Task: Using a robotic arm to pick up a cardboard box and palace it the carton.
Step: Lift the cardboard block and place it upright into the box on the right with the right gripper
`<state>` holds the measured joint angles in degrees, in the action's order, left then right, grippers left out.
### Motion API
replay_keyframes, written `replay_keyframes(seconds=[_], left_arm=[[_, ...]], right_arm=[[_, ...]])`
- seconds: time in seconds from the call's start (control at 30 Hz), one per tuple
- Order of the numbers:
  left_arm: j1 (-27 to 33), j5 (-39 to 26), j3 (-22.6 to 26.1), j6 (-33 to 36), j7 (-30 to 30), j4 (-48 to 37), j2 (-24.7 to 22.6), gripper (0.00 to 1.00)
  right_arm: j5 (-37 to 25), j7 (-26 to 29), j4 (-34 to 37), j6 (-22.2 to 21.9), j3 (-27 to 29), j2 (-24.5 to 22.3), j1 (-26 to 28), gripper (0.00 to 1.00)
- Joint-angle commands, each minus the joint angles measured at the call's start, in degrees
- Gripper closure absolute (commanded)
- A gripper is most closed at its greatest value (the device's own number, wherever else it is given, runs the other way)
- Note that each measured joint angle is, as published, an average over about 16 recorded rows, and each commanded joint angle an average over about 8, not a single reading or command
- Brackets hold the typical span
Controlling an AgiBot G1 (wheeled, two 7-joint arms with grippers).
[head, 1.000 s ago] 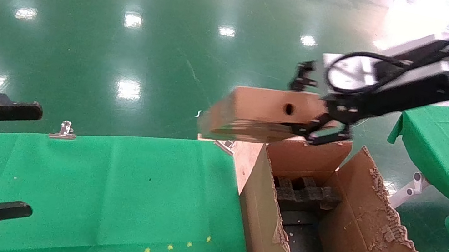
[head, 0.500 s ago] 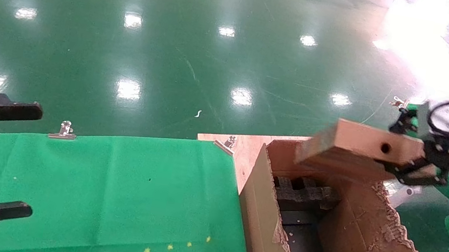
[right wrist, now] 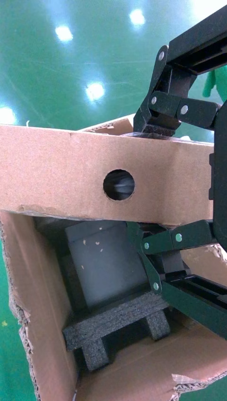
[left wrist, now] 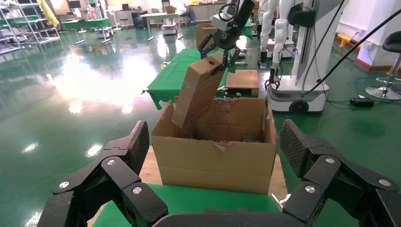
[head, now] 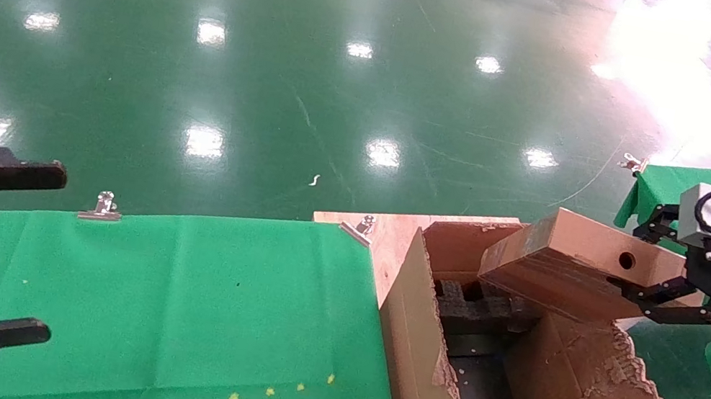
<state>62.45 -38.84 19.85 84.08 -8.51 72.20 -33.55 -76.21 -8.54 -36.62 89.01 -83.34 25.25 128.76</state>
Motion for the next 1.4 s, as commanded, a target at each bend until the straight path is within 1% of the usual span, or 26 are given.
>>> replay_keyframes(seconds=[0.03, 0.1, 0.2, 0.37, 0.57, 0.77, 0.87, 1.0, 1.27, 1.4], left_arm=[[0.0, 0.0, 0.0, 0.0, 0.0, 0.0, 0.0, 0.00], [0.0, 0.0, 0.0, 0.0, 0.0, 0.0, 0.0, 0.00], [0.0, 0.0, 0.0, 0.0, 0.0, 0.0, 0.0, 0.00], [0.0, 0.0, 0.0, 0.0, 0.0, 0.0, 0.0, 0.00], [0.0, 0.0, 0.0, 0.0, 0.0, 0.0, 0.0, 0.00], [0.0, 0.0, 0.0, 0.0, 0.0, 0.0, 0.0, 0.00], [0.0, 0.0, 0.0, 0.0, 0.0, 0.0, 0.0, 0.00], [0.0, 0.0, 0.0, 0.0, 0.0, 0.0, 0.0, 0.00], [0.0, 0.0, 0.0, 0.0, 0.0, 0.0, 0.0, 0.00], [0.0, 0.0, 0.0, 0.0, 0.0, 0.0, 0.0, 0.00]], right_arm=[[-0.2, -0.5, -0.2, 0.1, 0.1, 0.3, 0.1, 1.00], [0.6, 1.1, 0.2, -0.1, 0.1, 0.4, -0.5, 1.00], [2.3, 5.4, 1.1, -0.9, 0.1, -0.1, -2.0, 1.00], [3.9, 14.9, 2.3, -3.5, -0.3, -0.9, -4.5, 1.00], [2.1, 26.5, 2.4, -6.9, -1.5, -1.5, -5.7, 1.00], [2.6, 39.6, 2.5, -8.7, -2.0, -2.2, -6.6, 1.00], [3.2, 43.8, 2.2, -9.3, -2.0, -2.6, -7.1, 1.00], [3.4, 46.5, 1.7, -10.0, -2.2, -2.9, -7.5, 1.00], [3.4, 46.9, 1.7, -10.3, -2.3, -2.8, -7.8, 1.00], [2.9, 48.5, 2.1, -10.8, -2.7, -2.6, -8.3, 1.00]])
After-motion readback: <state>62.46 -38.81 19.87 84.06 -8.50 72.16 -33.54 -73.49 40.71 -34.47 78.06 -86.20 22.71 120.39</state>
